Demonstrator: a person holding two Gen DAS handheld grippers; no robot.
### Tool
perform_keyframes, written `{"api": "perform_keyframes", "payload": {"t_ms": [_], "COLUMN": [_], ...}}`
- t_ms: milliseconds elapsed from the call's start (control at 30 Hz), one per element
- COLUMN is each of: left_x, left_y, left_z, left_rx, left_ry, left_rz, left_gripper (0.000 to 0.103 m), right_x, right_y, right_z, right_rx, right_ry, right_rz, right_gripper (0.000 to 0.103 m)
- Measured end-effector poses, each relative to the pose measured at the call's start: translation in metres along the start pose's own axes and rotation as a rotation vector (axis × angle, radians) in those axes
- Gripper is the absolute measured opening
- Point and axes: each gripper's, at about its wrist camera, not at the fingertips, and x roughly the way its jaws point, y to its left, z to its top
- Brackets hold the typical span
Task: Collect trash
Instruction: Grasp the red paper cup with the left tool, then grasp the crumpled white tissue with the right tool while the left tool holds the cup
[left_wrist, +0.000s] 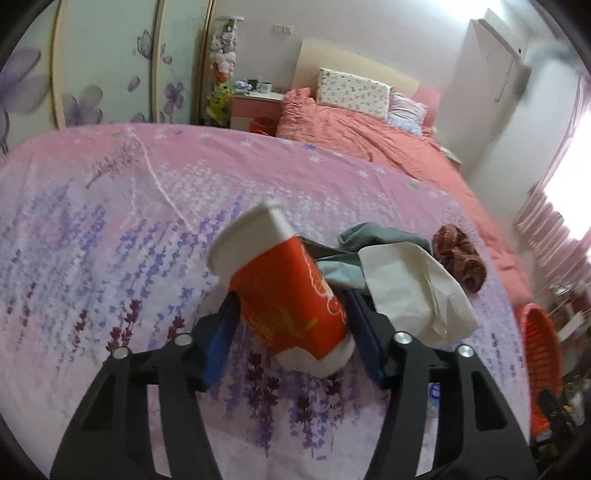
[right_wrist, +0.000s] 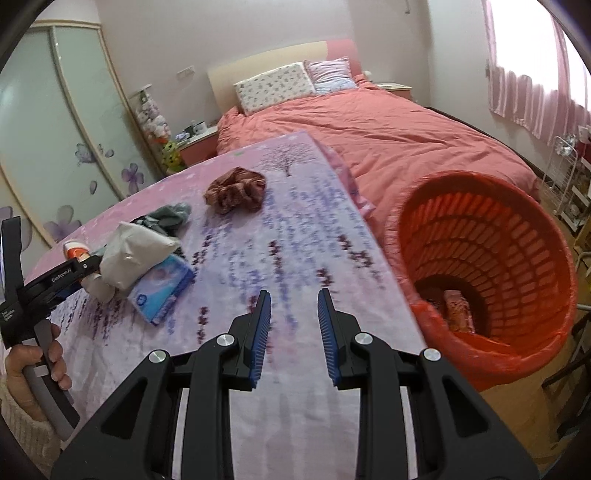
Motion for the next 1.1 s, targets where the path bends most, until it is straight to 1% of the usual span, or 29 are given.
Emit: {"api": "perform_keyframes", "payload": {"t_ms": [67, 167, 267, 300, 367, 433, 500, 567, 600, 733, 767, 800, 833, 867, 900, 933, 1033, 1100], "left_x": [-0.002, -0.007, -0.006, -0.004, -0.003, 0.002, 0.009, 0.015, 0.019, 0.017, 0.015, 0.011, 0.007, 0.003, 0.0, -0.002, -0.005, -0.005], "left_y": [0.005, 0.021, 0.041, 0.045, 0.047, 0.044, 0.043, 0.044, 0.046, 0.054, 0.056, 0.06, 0.064, 0.067, 0.071, 0.072, 0.076, 0.079], "left_z": [-0.003, -0.004, -0.002, -0.001, 0.003, 0.006, 0.009, 0.011, 0.013, 0.008, 0.005, 0.002, -0.002, -0.005, -0.008, -0.01, -0.012, -0.012], "left_rx": [0.004, 0.011, -0.014, -0.02, -0.02, 0.003, 0.001, -0.012, -0.012, 0.009, 0.019, 0.029, 0.038, 0.044, 0.049, 0.053, 0.046, 0.035], "left_ry": [0.002, 0.003, 0.013, 0.013, 0.012, 0.014, 0.024, 0.035, 0.044, 0.054, 0.053, 0.052, 0.05, 0.048, 0.046, 0.044, 0.042, 0.043], "left_rz": [0.001, 0.032, 0.051, 0.052, 0.048, 0.046, 0.025, 0.004, -0.004, -0.023, -0.025, -0.028, -0.029, -0.027, -0.022, -0.017, -0.018, -0.025], "left_gripper": [0.056, 0.055, 0.056, 0.057, 0.057, 0.058, 0.057, 0.043, 0.032, 0.031, 0.031, 0.031, 0.031, 0.031, 0.031, 0.031, 0.031, 0.031], "right_x": [0.004, 0.01, 0.015, 0.017, 0.021, 0.023, 0.025, 0.027, 0.028, 0.031, 0.032, 0.032, 0.034, 0.035, 0.036, 0.038, 0.054, 0.063], "right_y": [0.011, 0.025, 0.036, 0.039, 0.045, 0.051, 0.055, 0.062, 0.065, 0.075, 0.078, 0.08, 0.083, 0.087, 0.091, 0.1, 0.117, 0.124], "right_z": [-0.002, -0.005, -0.008, -0.009, -0.009, -0.009, -0.009, -0.009, -0.009, -0.004, -0.001, 0.001, 0.004, 0.007, 0.01, 0.015, 0.028, 0.033], "right_rx": [-0.018, -0.047, -0.071, -0.074, -0.078, -0.084, -0.092, -0.101, -0.105, -0.118, -0.119, -0.119, -0.118, -0.119, -0.123, -0.139, -0.162, -0.176], "right_ry": [0.008, 0.023, 0.034, 0.038, 0.046, 0.049, 0.049, 0.05, 0.052, 0.041, 0.033, 0.027, 0.018, -0.002, -0.023, -0.044, -0.029, -0.014], "right_rz": [0.012, 0.027, 0.037, 0.038, 0.043, 0.05, 0.053, 0.054, 0.056, 0.073, 0.08, 0.088, 0.099, 0.108, 0.111, 0.114, 0.146, 0.147], "right_gripper": [0.027, 0.027, 0.027, 0.027, 0.027, 0.027, 0.027, 0.027, 0.027, 0.027, 0.029, 0.045, 0.055, 0.069, 0.073, 0.073, 0.076, 0.078]}}
